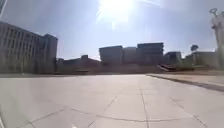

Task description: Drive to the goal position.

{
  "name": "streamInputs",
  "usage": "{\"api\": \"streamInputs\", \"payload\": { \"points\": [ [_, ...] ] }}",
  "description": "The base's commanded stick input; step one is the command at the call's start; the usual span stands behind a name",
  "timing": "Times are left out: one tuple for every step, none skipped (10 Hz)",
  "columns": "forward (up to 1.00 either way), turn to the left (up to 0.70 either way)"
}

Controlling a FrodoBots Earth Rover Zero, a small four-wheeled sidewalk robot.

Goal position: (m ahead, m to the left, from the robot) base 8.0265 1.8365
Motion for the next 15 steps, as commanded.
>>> {"api": "streamInputs", "payload": {
  "points": [
    [1.0,0.06],
    [1.0,0.06],
    [1.0,0.06],
    [1.0,0.06],
    [1.0,0.05],
    [1.0,-0.34],
    [1.0,-0.34],
    [1.0,-0.34],
    [1.0,-0.34],
    [1.0,-0.26],
    [1.0,-0.08],
    [1.0,0.06],
    [1.0,0.06],
    [1.0,0.06],
    [1.0,0.06]
  ]
}}
